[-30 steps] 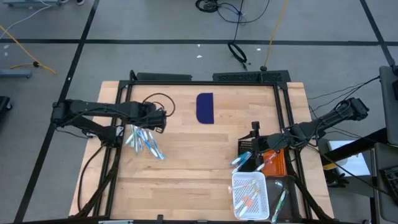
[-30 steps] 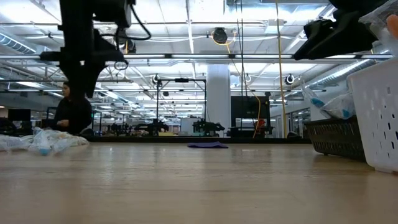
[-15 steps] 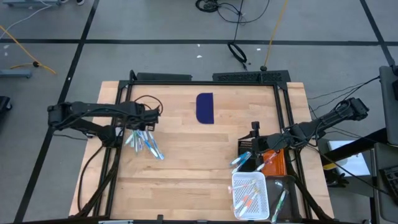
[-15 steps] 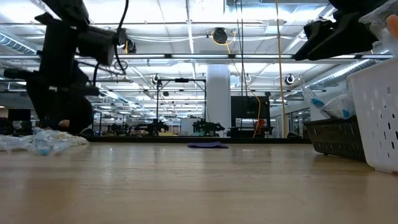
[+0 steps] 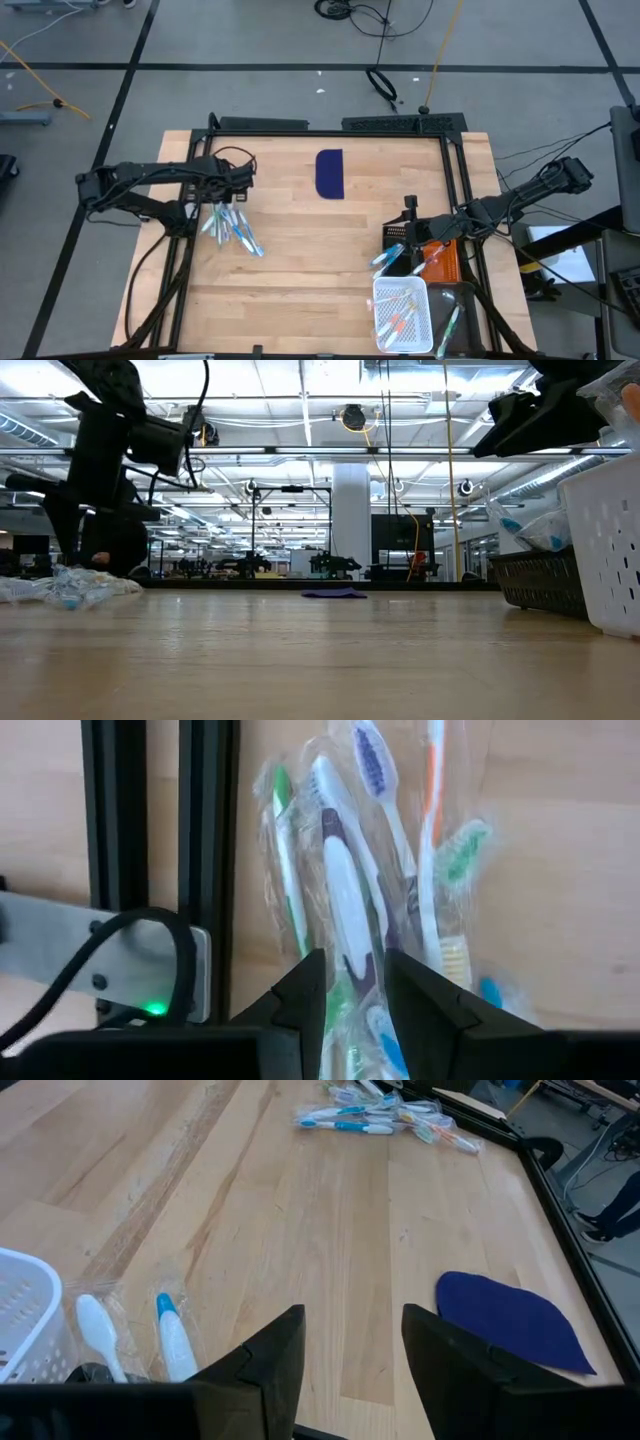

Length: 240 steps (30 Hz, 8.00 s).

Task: Pick & Place Toothbrushes
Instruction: Put the violet toothbrush into the orange basket

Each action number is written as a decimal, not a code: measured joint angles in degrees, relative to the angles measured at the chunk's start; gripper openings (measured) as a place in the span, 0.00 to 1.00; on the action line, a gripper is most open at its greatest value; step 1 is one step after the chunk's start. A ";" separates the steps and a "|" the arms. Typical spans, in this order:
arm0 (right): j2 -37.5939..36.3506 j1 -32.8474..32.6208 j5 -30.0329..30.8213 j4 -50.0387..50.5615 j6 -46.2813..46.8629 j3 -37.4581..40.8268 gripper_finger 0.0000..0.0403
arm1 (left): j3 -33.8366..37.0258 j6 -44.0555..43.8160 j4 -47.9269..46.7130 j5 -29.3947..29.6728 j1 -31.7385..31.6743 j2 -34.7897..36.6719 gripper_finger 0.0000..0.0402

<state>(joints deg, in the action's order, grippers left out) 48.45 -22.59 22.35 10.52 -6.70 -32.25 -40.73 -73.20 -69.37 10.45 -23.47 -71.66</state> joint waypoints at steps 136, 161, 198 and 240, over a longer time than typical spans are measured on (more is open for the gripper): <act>17.14 17.37 -15.15 -53.00 9.00 0.02 0.40 | -18.71 73.16 103.93 5.51 29.95 -25.68 0.02; 18.55 17.35 -15.05 -54.15 4.90 0.02 0.02 | -18.71 72.71 102.12 5.56 29.93 -25.68 0.18; -25.09 -5.00 -10.15 15.26 14.93 -4.44 0.02 | -18.71 72.71 91.21 5.12 30.36 -21.27 0.33; -22.85 -7.91 -13.67 45.21 15.66 -10.49 0.02 | -18.71 71.20 91.91 5.14 29.16 -21.27 0.33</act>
<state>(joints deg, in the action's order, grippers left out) 25.60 -30.50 8.68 55.73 8.96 -42.74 -59.44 -2.00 22.55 15.59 5.69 -92.92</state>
